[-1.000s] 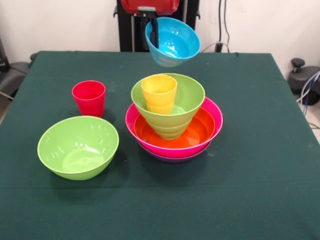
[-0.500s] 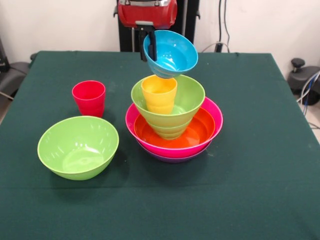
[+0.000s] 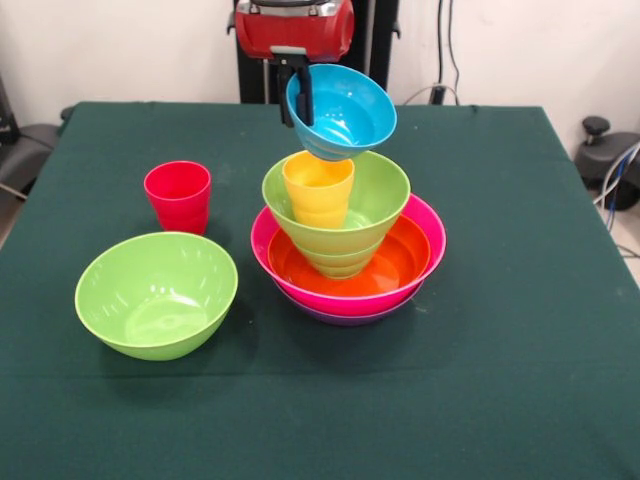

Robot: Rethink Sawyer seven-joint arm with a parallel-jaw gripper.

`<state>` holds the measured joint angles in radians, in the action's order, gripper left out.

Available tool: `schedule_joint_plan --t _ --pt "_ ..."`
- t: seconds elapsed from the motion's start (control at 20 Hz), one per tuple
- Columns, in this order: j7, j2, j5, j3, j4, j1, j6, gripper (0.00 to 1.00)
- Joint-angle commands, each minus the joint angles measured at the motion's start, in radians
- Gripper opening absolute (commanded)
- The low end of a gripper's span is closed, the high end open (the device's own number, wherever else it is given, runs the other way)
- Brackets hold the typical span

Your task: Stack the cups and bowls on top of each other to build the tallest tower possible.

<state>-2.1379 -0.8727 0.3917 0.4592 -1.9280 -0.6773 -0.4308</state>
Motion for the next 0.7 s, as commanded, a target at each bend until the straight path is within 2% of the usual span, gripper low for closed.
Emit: schedule_joint_plan --t 0.05,0.7 --pt "0.107 0.008 0.070 0.029 0.024 0.031 -0.079 0.00" --pt "0.105 -0.008 0.058 0.037 -0.004 0.019 -0.072 0.00"
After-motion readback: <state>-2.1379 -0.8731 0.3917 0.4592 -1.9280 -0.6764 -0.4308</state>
